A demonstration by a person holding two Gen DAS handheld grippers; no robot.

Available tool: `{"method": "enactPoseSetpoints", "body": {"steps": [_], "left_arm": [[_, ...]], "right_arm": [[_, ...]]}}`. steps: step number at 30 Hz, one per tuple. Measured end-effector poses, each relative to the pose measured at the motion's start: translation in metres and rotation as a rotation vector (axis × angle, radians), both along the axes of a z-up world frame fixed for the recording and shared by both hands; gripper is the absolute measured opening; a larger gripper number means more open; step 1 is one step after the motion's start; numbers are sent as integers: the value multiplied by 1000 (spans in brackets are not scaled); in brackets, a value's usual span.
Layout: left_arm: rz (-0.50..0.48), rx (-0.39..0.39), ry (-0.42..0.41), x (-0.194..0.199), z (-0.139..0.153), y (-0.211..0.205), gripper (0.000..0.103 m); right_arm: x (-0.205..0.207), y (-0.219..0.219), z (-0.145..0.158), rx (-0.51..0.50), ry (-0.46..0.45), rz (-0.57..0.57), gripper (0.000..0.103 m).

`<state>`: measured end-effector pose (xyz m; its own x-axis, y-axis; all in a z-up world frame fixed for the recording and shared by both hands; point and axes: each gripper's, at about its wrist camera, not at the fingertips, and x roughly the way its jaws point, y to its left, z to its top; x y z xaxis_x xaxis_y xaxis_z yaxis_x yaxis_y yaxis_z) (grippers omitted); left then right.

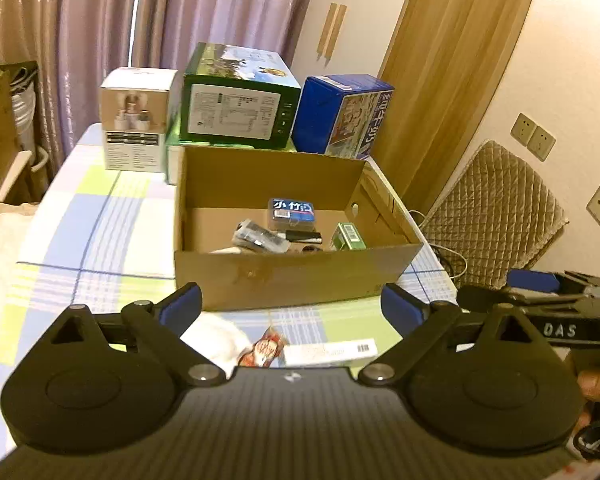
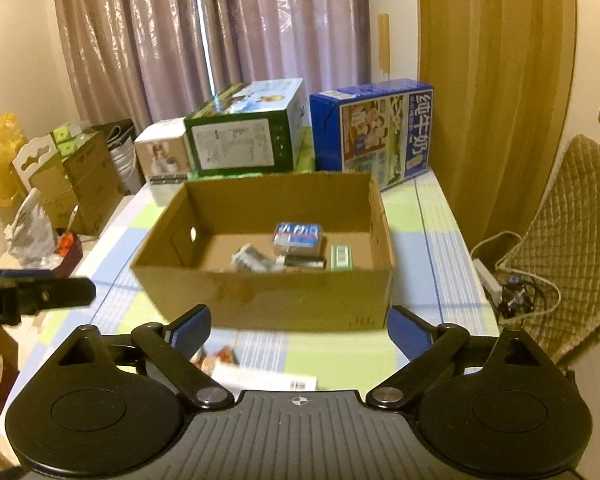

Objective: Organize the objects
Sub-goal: 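Move both grippers back over the remaining items on the table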

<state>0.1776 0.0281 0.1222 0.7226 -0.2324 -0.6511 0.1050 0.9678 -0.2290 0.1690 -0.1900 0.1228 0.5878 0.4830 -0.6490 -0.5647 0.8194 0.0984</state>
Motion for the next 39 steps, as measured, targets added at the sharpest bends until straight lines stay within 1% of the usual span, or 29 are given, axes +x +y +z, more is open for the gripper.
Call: {"method": "enactPoseSetpoints", "body": {"steps": [2, 3, 4, 7, 11, 15, 25, 30, 33, 39], "left_arm": [[7, 8, -10, -15, 3, 3, 98], [15, 20, -19, -22, 5, 3, 101], [24, 34, -30, -29, 6, 3, 102], [51, 67, -53, -49, 8, 4, 102], [75, 76, -57, -67, 6, 6, 102], [86, 120, -59, -81, 0, 4, 102], [90, 118, -23, -91, -14, 4, 102], [95, 123, -10, -94, -20, 8, 102], [106, 149, 2, -98, -28, 12, 102], [112, 160, 49, -100, -52, 21, 102]], "right_arm": [[-13, -6, -1, 0, 6, 3, 97], [-19, -8, -1, 2, 11, 2, 99], [-26, -11, -2, 3, 18, 4, 101], [-44, -16, -5, -5, 27, 11, 101], [-62, -19, -11, -38, 25, 20, 101], [-74, -22, -15, -62, 13, 31, 101], [-79, -28, -21, -79, 9, 36, 101], [-79, -31, -25, -67, 31, 61, 101], [-81, -32, -34, -77, 36, 78, 101], [-84, -34, -61, -112, 32, 124, 101]]}}
